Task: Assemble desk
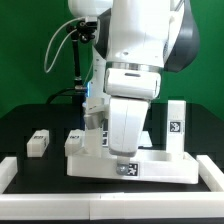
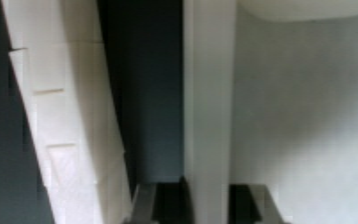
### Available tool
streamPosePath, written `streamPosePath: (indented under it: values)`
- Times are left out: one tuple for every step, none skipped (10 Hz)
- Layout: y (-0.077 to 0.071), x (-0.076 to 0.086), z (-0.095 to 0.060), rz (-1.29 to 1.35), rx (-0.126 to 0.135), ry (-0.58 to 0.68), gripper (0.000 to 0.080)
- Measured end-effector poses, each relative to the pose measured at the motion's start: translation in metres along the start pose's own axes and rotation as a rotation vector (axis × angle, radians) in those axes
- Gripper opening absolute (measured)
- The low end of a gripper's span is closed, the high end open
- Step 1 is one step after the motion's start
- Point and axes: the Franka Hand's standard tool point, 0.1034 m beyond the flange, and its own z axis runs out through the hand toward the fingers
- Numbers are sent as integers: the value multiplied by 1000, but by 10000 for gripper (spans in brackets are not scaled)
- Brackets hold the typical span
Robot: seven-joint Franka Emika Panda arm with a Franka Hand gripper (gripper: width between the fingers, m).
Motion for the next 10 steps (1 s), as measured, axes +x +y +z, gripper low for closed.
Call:
streamPosePath:
  values:
    - [0, 0, 1, -1, 1, 0, 63]
    - [3, 2, 6, -13, -8, 2, 63]
    - [6, 6, 14, -18, -13, 7, 61]
    - [9, 13, 20, -24, -22, 13, 61]
    - [12, 25, 20, -10, -31, 21, 64]
    - [16, 32, 20, -15, -38, 15, 64]
    - [16, 35, 19, -17, -14, -6, 71]
    - [16, 36, 18, -21, 5, -25, 71]
    - [16, 36, 19, -30, 12, -33, 71]
    - [16, 36, 21, -25, 23, -39, 71]
